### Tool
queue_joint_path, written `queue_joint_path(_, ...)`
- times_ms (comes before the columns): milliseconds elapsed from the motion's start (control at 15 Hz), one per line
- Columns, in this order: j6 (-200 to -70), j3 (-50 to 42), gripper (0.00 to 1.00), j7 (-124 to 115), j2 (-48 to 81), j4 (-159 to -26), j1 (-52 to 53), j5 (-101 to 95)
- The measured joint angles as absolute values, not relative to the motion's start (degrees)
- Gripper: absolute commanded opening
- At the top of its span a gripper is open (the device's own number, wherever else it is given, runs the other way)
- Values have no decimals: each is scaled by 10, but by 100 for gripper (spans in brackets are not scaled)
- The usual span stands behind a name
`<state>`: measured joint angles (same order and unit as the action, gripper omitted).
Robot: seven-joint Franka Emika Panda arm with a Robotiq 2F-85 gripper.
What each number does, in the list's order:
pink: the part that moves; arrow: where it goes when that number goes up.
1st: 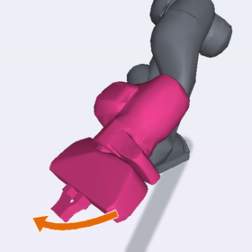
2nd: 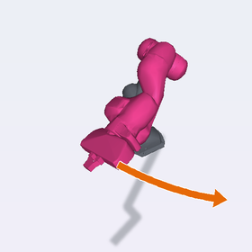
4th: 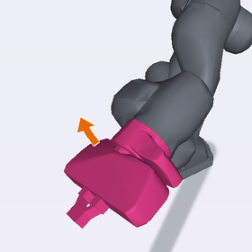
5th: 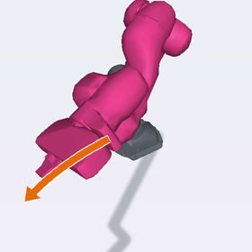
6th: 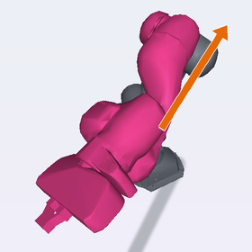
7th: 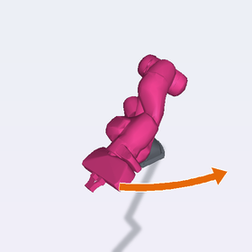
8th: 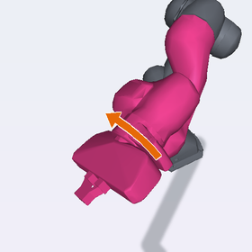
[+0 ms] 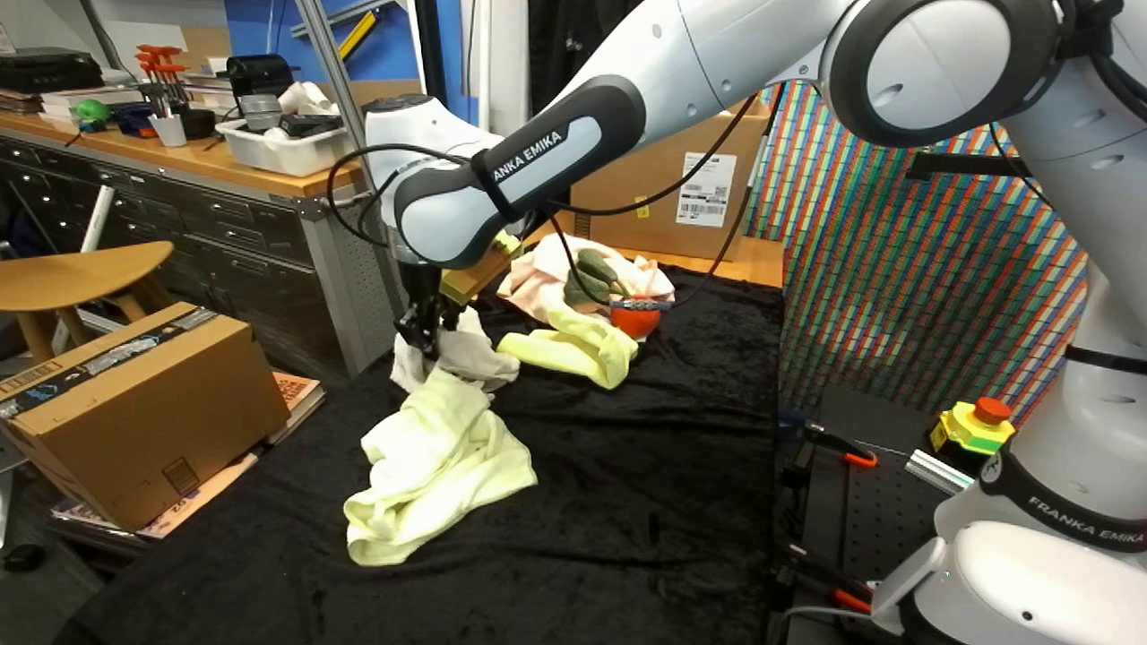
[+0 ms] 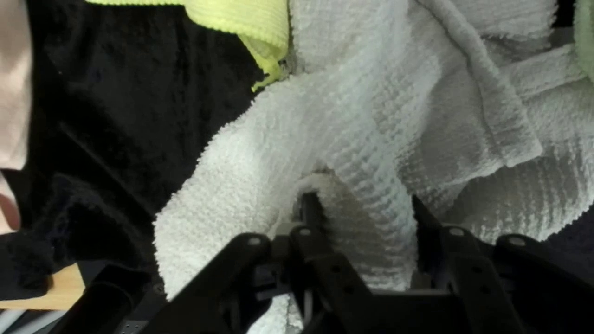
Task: Pile up all the objects on the table
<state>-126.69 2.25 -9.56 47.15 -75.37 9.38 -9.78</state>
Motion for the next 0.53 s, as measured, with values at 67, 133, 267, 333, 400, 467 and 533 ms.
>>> queue_joint_path(67, -1267, 22, 10, -96, 471, -754, 94, -98)
queue_joint_path(133, -1267, 22, 8, -96, 471, -754, 94, -98)
queue_joint_path(267, -1267, 23, 5, -96, 471, -754, 94, -98)
queue_joint_path(333, -1267, 23, 8, -96, 470, -754, 94, -98)
queue_joint_path(400, -1267, 23, 9, -96, 468, -754, 94, -98)
queue_joint_path(467, -1267, 23, 8, -96, 465, -755, 94, -98)
queue_joint_path(533, -1268, 23, 8, -96, 461, -756, 94, -98)
